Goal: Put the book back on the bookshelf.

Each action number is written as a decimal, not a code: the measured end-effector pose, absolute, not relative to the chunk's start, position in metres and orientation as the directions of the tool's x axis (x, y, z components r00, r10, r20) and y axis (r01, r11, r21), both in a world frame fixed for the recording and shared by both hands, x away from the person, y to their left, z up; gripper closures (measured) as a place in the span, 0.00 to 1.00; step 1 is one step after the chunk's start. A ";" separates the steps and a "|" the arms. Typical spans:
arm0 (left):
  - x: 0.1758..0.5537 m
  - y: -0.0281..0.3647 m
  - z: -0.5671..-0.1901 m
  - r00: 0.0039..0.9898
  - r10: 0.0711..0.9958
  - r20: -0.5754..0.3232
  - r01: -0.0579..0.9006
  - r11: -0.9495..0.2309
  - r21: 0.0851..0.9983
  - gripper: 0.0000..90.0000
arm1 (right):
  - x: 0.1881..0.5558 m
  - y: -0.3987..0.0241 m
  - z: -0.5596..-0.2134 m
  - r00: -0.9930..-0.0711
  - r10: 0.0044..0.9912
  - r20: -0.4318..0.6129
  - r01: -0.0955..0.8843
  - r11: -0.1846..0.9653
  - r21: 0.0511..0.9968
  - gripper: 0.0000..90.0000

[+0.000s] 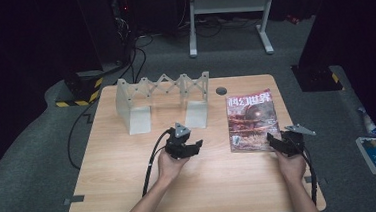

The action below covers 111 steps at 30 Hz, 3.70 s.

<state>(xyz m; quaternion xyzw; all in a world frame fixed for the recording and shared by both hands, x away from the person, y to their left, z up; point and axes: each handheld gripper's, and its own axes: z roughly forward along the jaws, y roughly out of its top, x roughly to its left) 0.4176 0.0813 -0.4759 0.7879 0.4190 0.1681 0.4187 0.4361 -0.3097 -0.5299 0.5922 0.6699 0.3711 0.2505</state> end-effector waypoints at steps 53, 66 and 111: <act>0.478 -0.017 -0.498 0.541 0.821 -0.184 0.601 -0.224 0.767 0.49 | 0.433 -0.309 -0.530 -0.175 0.979 0.107 0.611 0.023 0.792 0.45; 0.488 -0.043 -0.513 0.531 0.827 -0.183 0.614 -0.227 0.756 0.47 | 0.434 -0.309 -0.529 -0.176 0.979 0.106 0.611 0.024 0.791 0.45; 0.487 -0.060 -0.523 0.576 0.808 -0.126 0.575 -0.290 0.765 0.48 | 0.430 -0.312 -0.524 -0.200 0.970 0.137 0.648 0.026 0.761 0.57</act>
